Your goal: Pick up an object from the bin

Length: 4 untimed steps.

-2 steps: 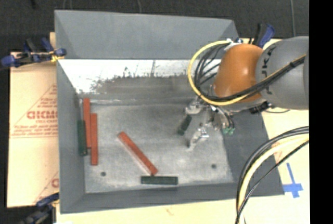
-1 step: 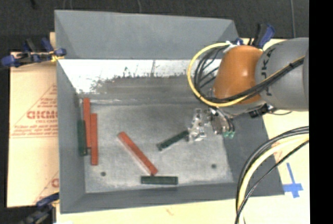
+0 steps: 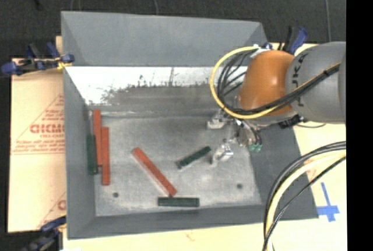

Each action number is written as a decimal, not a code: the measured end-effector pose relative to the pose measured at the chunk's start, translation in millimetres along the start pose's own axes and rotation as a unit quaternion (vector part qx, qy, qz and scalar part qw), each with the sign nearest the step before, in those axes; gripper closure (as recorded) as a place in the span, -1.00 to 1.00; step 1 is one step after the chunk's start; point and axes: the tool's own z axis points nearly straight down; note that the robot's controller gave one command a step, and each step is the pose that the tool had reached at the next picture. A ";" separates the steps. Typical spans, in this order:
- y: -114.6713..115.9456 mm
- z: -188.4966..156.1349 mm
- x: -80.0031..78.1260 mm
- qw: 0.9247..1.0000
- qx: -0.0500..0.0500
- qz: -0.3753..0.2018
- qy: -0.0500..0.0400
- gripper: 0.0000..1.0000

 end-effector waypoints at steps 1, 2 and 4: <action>0.0 0.0 0.2 1.000 0.000 0.000 0.000 -1.00; 49.4 -1.9 -2.5 0.999 0.003 -0.051 0.011 1.00; 52.3 -1.5 -1.0 0.999 0.000 -0.050 0.015 1.00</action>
Offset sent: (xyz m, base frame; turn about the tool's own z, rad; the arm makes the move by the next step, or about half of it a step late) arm -0.0022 0.0549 -0.0079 -0.1048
